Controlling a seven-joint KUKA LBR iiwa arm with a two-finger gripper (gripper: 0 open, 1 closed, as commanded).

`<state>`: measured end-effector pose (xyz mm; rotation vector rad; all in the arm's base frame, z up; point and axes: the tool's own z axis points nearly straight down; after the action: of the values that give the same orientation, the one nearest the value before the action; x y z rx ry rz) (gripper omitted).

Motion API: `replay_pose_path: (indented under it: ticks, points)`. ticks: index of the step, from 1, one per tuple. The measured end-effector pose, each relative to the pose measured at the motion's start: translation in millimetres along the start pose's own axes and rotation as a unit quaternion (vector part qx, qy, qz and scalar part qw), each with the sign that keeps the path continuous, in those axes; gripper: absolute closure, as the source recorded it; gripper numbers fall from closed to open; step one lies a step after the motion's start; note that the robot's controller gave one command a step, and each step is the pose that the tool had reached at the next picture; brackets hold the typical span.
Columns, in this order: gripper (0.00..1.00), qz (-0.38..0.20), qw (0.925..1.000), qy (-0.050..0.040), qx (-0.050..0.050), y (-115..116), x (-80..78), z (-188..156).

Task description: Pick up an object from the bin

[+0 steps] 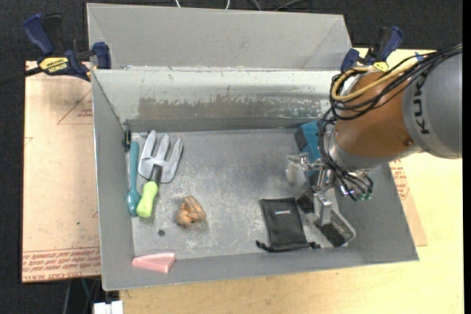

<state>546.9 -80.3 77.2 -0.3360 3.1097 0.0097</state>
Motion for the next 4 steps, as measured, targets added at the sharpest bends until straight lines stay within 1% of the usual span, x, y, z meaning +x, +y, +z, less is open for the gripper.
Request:
replay_pose_path:
  ticks: [1, 2, 3, 4]
  points:
    - [1.00, 0.008, 1.0000, -0.0014, 0.000, 19, 7.4, 7]
    - [1.00, 0.007, 1.0000, -0.0015, 0.000, 19, 7.4, 7]
    - [1.00, 0.021, 0.9998, -0.0021, 0.000, 14, 14.5, -5]
    - [1.00, 0.020, 0.9998, -0.0031, 0.000, 14, 15.4, -1]
